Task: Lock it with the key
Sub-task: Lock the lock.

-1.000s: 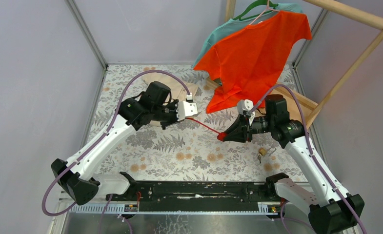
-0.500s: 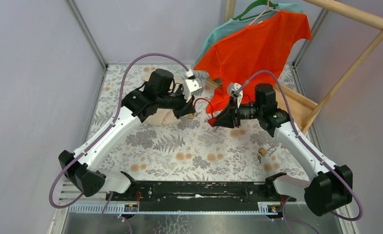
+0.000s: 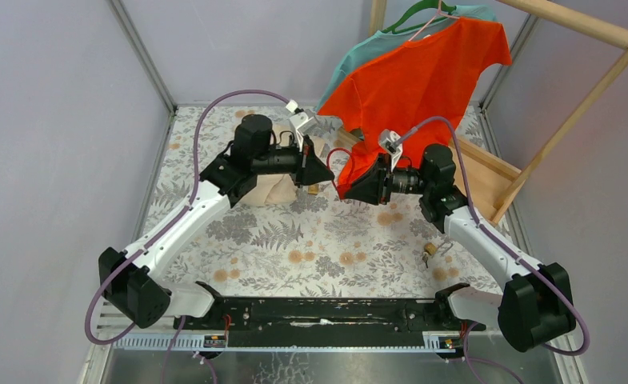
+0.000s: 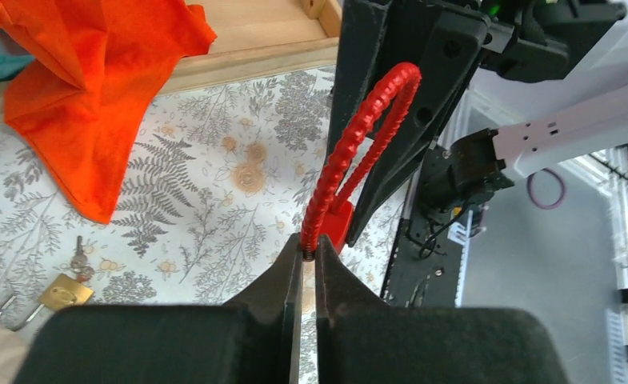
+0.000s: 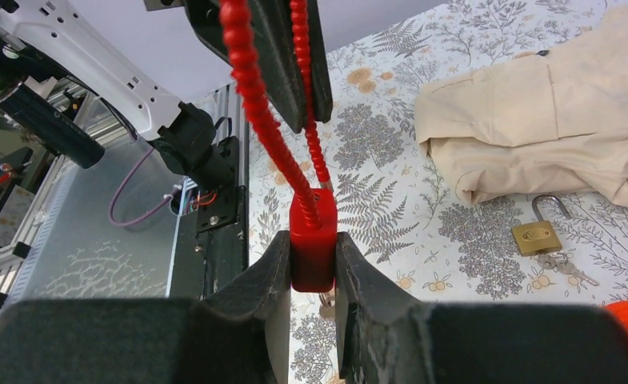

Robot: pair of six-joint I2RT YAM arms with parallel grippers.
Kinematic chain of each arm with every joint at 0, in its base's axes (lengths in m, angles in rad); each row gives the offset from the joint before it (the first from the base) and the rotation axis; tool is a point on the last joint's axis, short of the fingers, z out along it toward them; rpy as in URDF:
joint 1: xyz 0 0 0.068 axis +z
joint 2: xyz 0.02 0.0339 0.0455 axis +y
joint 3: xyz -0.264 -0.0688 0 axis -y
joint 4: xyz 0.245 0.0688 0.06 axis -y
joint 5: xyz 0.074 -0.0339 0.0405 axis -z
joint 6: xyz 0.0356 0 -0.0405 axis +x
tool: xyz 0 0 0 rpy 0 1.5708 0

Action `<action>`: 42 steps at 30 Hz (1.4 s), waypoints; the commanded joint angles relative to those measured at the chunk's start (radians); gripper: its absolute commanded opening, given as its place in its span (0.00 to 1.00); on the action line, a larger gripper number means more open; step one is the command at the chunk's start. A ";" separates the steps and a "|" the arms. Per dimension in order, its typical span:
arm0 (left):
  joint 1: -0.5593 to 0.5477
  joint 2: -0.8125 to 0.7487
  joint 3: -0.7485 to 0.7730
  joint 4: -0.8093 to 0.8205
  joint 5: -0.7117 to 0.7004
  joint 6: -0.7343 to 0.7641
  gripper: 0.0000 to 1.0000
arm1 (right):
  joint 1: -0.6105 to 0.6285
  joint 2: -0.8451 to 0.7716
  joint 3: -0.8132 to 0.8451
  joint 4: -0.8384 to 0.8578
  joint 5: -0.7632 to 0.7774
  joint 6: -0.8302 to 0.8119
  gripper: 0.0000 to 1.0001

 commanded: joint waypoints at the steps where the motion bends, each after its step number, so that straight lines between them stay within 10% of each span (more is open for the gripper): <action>1: 0.033 -0.029 -0.048 0.209 0.129 -0.165 0.00 | -0.013 -0.032 -0.010 0.147 -0.002 0.056 0.00; 42: 0.076 0.001 -0.243 0.539 0.192 -0.420 0.00 | 0.002 -0.010 -0.013 0.035 -0.039 -0.058 0.00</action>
